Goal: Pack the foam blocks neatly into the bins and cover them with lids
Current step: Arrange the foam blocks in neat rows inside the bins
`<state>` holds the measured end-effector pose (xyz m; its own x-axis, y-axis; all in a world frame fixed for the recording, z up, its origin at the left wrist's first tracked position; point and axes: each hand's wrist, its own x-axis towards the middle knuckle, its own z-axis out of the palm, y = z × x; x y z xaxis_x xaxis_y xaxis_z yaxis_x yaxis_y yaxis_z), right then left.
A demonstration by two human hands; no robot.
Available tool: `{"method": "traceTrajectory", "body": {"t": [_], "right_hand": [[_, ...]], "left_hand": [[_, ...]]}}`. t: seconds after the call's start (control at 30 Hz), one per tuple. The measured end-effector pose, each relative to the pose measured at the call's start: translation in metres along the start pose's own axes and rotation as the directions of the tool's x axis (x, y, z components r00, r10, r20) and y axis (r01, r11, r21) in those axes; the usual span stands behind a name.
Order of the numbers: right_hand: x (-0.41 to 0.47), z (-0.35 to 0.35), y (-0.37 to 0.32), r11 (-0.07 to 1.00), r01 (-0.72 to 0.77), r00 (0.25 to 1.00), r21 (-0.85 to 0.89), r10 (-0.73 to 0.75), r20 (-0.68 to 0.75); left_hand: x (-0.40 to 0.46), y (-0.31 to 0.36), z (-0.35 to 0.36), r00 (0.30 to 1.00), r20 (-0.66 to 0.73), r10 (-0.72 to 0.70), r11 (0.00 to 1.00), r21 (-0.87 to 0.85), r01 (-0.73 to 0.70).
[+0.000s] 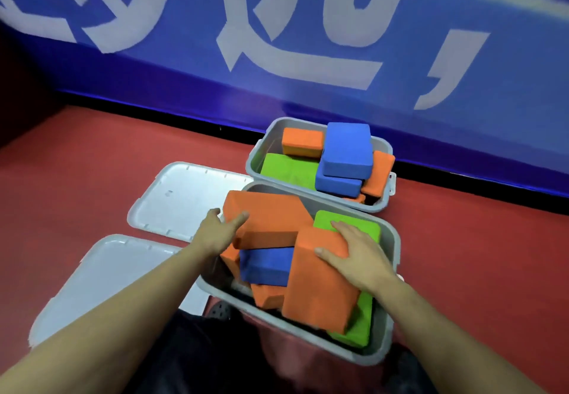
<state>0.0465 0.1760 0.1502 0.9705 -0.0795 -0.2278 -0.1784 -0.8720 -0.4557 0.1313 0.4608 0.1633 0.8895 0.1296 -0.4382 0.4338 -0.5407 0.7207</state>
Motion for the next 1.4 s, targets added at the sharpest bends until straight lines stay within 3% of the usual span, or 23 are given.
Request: {"method": "traceTrajectory", "body": {"t": [0.13,0.27,0.4,0.7,0.8,0.93,1.13,1.3,1.4], "right_hand": [[0.023,-0.008,-0.002,0.986,0.009,0.997,-0.165,0.004,0.077],[0.029,-0.011,0.001,0.990,0.023,0.993,-0.137,-0.007,0.118],[0.030,-0.010,0.014,0.997,-0.014,1.000,0.073,0.015,-0.013],[0.000,-0.008,0.063,0.964,-0.171,0.957,0.204,0.212,-0.197],[-0.016,0.003,0.089,0.946,-0.265,0.947,0.185,0.292,-0.133],[-0.041,0.021,0.130,0.929,-0.365,0.927,-0.062,0.369,0.073],[-0.053,0.052,0.144,0.925,-0.223,0.915,-0.308,0.307,0.261],[-0.057,0.071,0.156,0.912,-0.288,0.858,-0.293,0.381,0.343],[-0.059,0.072,0.166,0.918,-0.257,0.872,-0.303,0.355,0.336]], "left_hand": [[0.022,-0.014,0.016,0.991,0.088,-0.105,0.989,-0.097,0.114],[0.038,-0.015,0.012,0.976,0.165,-0.140,0.972,-0.166,0.167],[0.056,-0.026,0.019,0.970,0.207,-0.129,0.971,-0.172,0.166],[0.056,-0.029,0.023,0.982,0.144,-0.121,0.985,-0.101,0.137],[0.048,-0.015,0.026,0.992,0.041,-0.122,0.993,0.012,0.122],[0.030,0.007,0.041,0.994,-0.027,0.102,0.979,0.181,-0.096],[0.007,0.027,0.072,0.931,0.148,0.334,0.870,0.331,-0.365],[-0.007,0.034,0.083,0.916,0.273,0.294,0.812,0.435,-0.390],[-0.010,0.034,0.089,0.905,0.348,0.245,0.755,0.516,-0.403]]}}
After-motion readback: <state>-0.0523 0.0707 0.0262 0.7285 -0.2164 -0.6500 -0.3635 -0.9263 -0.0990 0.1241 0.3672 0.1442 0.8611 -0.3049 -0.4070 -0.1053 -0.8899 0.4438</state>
